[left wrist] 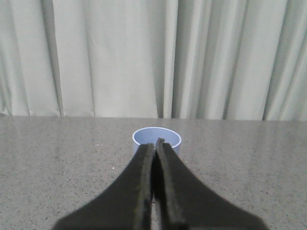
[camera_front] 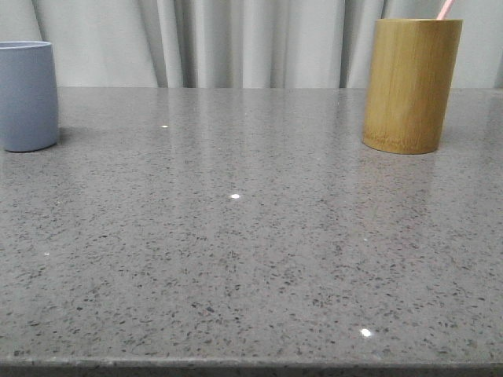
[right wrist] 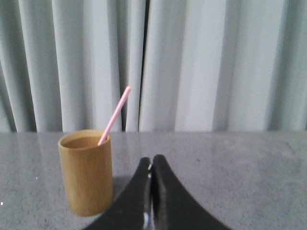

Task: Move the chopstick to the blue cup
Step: 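Move the left gripper over the light blue cup and open it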

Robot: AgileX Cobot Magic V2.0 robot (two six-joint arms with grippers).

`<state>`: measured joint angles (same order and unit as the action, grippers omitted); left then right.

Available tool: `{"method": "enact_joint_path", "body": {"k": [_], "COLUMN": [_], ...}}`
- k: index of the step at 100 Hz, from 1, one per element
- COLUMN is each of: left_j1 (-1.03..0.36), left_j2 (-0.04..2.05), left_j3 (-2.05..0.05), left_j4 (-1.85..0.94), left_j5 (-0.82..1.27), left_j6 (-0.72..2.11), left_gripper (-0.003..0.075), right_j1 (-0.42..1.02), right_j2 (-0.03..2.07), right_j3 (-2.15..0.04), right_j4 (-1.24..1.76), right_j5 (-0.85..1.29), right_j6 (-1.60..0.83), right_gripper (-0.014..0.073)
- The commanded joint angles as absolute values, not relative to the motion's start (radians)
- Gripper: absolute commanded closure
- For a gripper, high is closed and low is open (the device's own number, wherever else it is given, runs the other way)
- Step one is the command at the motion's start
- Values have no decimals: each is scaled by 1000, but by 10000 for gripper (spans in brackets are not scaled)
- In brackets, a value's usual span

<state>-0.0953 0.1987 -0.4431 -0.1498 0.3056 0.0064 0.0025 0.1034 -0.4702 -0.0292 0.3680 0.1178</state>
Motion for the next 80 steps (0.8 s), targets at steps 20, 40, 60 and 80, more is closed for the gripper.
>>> {"method": "enact_joint_path", "body": {"k": [20,40,60,80], "left_j1": [-91,-91,-91,-91], "left_j2": [517,622,640,640], "left_j3": [-836,-891,-891,-891], "left_j4": [-166,-173,-173,-173], "left_j5": [604,612,615,615], "left_j6": [0,0,0,0], "left_gripper": [739,739,739,739], "right_j1": [-2,-2,-2,-2], "right_j2": [361,420,420,420], "right_j3": [-801,-829,-829,-829], "right_j4": [-29,-29,-29,-29], "right_j5": [699,704,708,708], "right_j6": [111,111,111,111], "right_gripper": [661,661,661,661]}}
